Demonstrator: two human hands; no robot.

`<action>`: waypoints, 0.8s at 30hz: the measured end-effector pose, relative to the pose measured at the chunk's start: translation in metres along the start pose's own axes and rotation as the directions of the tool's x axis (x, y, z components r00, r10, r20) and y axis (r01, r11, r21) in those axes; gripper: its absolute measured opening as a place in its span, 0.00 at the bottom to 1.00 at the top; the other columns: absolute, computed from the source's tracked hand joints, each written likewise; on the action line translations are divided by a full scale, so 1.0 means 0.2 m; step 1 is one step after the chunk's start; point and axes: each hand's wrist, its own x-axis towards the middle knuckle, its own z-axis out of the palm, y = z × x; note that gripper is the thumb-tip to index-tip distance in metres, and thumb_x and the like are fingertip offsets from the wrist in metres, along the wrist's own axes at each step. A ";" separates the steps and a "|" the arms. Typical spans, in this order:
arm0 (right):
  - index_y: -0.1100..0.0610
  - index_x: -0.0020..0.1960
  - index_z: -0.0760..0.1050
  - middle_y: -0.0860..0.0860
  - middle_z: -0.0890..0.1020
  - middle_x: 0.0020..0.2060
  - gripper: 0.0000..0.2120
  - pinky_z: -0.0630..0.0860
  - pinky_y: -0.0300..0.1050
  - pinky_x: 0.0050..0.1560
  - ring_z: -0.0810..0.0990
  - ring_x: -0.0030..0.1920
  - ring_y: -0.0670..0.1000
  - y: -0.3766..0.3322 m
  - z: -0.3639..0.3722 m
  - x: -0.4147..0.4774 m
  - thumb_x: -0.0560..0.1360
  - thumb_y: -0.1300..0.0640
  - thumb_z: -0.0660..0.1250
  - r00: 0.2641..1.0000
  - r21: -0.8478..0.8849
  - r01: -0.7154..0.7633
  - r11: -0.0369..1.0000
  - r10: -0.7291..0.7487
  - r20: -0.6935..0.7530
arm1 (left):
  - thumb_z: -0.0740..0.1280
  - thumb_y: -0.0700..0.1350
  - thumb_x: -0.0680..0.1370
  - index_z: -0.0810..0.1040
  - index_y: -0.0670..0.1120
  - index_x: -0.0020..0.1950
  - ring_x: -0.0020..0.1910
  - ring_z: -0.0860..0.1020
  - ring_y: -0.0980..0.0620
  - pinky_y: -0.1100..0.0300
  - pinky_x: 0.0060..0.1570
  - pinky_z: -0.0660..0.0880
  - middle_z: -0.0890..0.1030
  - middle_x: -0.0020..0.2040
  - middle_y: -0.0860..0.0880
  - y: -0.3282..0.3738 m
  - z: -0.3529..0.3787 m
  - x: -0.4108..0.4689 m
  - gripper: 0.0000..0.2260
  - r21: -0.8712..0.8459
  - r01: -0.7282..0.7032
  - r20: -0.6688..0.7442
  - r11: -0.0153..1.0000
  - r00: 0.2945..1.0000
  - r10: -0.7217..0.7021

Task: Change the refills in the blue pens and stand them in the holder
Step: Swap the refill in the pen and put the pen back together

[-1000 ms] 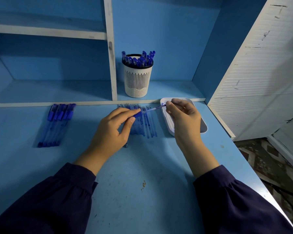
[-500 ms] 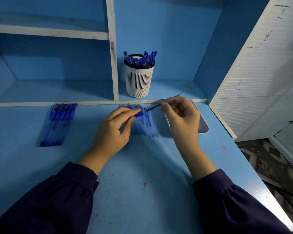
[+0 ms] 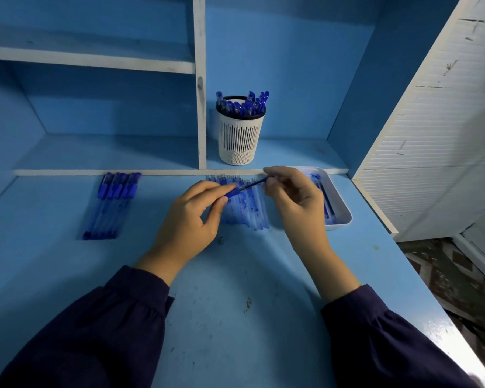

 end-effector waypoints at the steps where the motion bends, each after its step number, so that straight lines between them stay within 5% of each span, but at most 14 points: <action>1: 0.55 0.50 0.80 0.54 0.80 0.39 0.09 0.77 0.49 0.48 0.78 0.42 0.61 0.00 0.00 0.00 0.76 0.67 0.66 1.000 0.015 -0.007 1.000 0.007 0.023 | 0.66 0.38 0.79 0.81 0.41 0.61 0.50 0.80 0.54 0.61 0.52 0.78 0.81 0.52 0.47 0.00 -0.01 0.00 0.12 0.001 0.005 -0.001 1.000 1.000 -0.005; 3: 0.55 0.47 0.79 0.51 0.81 0.37 0.07 0.78 0.51 0.48 0.79 0.40 0.59 0.00 -0.01 0.01 0.75 0.67 0.69 0.996 0.003 -0.017 1.000 0.016 0.082 | 0.67 0.37 0.79 0.82 0.42 0.61 0.50 0.80 0.55 0.63 0.53 0.77 0.82 0.52 0.48 0.01 -0.03 -0.01 0.11 0.002 0.013 -0.001 1.000 1.000 -0.013; 7: 0.58 0.42 0.79 0.42 0.80 0.32 0.07 0.72 0.31 0.40 0.77 0.34 0.40 0.01 0.01 0.01 0.72 0.69 0.71 0.976 -0.042 -0.056 0.998 0.064 0.207 | 0.68 0.38 0.79 0.83 0.42 0.59 0.51 0.81 0.55 0.61 0.53 0.78 0.84 0.53 0.49 0.00 -0.04 -0.02 0.10 0.003 0.020 0.011 1.000 1.000 -0.020; 16: 0.59 0.51 0.80 0.52 0.84 0.41 0.08 0.77 0.40 0.49 0.82 0.43 0.47 0.02 0.01 0.00 0.73 0.67 0.71 0.882 0.108 -0.396 0.912 0.345 0.322 | 0.68 0.39 0.79 0.83 0.43 0.60 0.50 0.81 0.55 0.60 0.52 0.78 0.83 0.52 0.50 -0.01 -0.08 -0.03 0.10 0.003 0.032 -0.009 0.999 0.999 -0.032; 24: 0.54 0.47 0.82 0.46 0.83 0.38 0.06 0.75 0.31 0.44 0.80 0.38 0.41 0.06 0.06 -0.09 0.70 0.58 0.76 0.829 -0.466 0.038 0.884 0.232 0.509 | 0.67 0.40 0.80 0.82 0.41 0.59 0.53 0.81 0.56 0.61 0.56 0.78 0.83 0.54 0.49 -0.04 -0.09 -0.03 0.10 -0.013 0.089 -0.065 0.996 0.994 -0.090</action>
